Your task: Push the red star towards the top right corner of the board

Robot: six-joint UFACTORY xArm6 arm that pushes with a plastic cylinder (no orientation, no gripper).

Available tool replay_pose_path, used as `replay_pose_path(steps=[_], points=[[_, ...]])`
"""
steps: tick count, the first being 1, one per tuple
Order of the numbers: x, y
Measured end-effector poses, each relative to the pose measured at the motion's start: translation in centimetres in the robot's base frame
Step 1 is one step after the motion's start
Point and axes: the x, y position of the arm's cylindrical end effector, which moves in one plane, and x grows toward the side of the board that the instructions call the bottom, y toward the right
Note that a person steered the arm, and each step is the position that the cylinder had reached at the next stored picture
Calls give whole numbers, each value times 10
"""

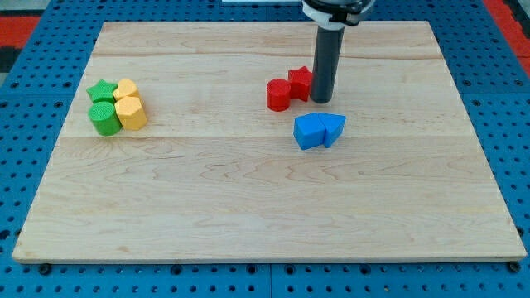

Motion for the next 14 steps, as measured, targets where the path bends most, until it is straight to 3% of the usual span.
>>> replay_pose_path(steps=[1, 2, 4, 5, 6, 7, 9, 10, 12, 14], points=[[7, -20], [-12, -31], [-88, 24], [-82, 11], [-74, -37], [-89, -57], [-133, 36], [-138, 46], [-66, 15], [-95, 59]])
